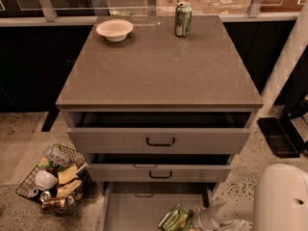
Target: Pick green jalapeno chip bag from bottom drawer and place on counter
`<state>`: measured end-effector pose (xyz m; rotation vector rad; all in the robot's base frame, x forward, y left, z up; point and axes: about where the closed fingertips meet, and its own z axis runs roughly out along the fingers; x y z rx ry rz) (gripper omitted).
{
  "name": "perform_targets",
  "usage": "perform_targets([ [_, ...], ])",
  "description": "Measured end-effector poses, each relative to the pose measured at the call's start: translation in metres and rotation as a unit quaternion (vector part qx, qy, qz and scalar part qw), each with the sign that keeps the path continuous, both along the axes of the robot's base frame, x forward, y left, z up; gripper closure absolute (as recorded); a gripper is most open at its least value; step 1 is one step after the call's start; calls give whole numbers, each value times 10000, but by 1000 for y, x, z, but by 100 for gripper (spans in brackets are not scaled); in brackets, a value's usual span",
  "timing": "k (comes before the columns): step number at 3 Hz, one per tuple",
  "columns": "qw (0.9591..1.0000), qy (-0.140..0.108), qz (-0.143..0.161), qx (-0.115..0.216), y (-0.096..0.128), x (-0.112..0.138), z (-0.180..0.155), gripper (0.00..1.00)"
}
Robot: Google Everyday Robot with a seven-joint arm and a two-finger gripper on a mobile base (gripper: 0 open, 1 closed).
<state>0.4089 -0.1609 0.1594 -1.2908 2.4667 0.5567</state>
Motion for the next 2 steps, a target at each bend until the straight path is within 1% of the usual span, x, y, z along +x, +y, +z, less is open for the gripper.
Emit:
perform_targets([
  [2, 9999, 42, 126, -64, 13, 0, -26, 0],
])
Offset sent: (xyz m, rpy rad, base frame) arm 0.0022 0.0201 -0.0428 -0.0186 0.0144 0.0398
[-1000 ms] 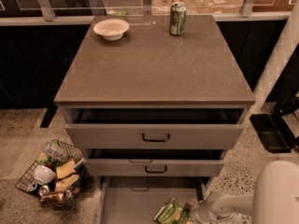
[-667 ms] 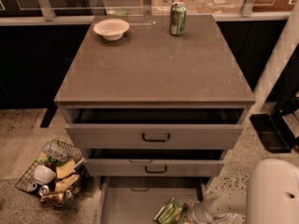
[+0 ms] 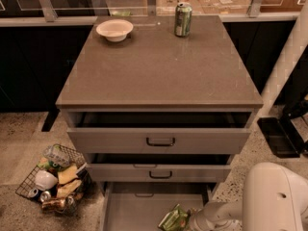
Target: Pick green jalapeno chip bag from bottom drawer and place on counter
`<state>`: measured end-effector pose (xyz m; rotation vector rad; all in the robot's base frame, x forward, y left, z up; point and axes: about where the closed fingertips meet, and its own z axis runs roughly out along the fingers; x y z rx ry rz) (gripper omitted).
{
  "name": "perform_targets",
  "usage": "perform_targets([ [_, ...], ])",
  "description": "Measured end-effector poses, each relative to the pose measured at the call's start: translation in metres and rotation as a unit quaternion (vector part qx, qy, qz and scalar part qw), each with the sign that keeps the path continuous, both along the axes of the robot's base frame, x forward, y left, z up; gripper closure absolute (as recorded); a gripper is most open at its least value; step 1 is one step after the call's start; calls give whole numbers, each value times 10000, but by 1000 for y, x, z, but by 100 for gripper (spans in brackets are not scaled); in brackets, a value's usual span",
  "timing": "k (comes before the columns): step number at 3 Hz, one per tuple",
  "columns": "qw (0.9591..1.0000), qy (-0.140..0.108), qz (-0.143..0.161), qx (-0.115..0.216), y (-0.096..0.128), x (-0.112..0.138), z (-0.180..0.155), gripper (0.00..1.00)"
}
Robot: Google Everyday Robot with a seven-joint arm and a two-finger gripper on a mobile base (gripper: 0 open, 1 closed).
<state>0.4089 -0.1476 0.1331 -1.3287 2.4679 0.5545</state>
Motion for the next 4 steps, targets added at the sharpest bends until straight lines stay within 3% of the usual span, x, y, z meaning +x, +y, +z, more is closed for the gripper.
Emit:
perform_targets([
  [1, 9999, 8, 110, 15, 9, -2, -13, 13],
  [4, 9999, 47, 126, 36, 13, -7, -16, 82],
])
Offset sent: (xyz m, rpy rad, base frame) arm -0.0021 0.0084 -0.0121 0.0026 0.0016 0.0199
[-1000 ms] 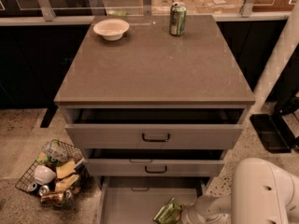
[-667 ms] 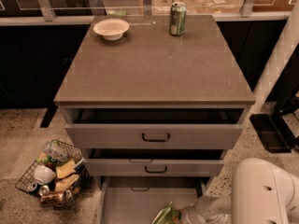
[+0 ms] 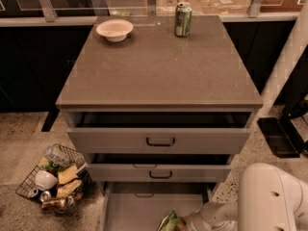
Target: Pick green jalapeno chip bag from bottom drawer and place on counter
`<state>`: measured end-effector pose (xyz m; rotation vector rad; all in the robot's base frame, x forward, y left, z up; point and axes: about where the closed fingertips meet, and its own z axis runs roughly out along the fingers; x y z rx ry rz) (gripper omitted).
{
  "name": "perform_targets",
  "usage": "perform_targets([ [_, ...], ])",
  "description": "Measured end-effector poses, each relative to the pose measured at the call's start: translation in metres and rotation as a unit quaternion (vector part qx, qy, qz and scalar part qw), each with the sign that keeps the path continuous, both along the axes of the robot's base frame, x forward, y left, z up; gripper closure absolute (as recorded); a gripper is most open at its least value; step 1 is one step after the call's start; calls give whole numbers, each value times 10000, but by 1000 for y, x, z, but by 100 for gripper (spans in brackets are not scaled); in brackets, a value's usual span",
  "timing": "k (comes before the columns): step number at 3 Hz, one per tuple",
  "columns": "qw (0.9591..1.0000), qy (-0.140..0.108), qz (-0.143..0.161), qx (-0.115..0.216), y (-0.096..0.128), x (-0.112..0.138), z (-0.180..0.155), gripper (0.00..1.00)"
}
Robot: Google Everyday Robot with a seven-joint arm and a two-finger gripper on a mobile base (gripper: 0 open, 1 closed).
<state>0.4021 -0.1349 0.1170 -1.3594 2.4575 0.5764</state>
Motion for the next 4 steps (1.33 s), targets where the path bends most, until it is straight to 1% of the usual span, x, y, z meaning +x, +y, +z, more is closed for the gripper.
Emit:
perform_targets([
  [1, 10000, 12, 6, 6, 1, -1, 0, 100],
  [2, 10000, 12, 7, 8, 1, -1, 0, 100],
  [3, 9999, -1, 115, 125, 1, -4, 6, 100],
  [4, 9992, -144, 346, 104, 6, -4, 31, 100],
])
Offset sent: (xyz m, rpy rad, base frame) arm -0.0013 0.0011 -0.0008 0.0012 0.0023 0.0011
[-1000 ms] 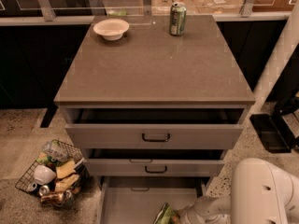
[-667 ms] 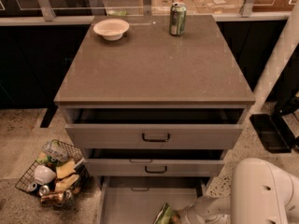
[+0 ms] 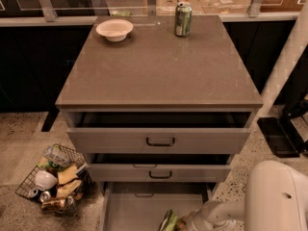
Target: Pick green jalapeno chip bag from bottom drawer and place on counter
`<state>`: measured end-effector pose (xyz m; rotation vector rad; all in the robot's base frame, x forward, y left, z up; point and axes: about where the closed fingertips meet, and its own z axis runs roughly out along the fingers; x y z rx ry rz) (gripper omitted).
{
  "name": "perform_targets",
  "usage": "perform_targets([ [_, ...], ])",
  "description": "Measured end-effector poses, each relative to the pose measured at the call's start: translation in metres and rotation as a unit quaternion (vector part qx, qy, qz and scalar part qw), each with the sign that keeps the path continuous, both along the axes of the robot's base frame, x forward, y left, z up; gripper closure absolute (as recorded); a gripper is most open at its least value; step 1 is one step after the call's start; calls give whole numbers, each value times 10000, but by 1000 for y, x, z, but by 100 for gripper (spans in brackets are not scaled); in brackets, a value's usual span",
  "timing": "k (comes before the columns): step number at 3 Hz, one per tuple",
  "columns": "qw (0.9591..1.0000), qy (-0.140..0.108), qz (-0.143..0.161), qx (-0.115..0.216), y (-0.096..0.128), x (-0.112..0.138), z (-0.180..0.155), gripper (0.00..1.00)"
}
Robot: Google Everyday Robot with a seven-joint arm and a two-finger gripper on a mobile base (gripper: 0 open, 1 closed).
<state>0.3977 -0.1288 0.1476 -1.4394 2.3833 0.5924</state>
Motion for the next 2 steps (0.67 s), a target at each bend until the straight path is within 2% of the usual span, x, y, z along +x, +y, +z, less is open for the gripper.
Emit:
perform_targets([
  [2, 9978, -363, 550, -107, 17, -26, 73, 100],
])
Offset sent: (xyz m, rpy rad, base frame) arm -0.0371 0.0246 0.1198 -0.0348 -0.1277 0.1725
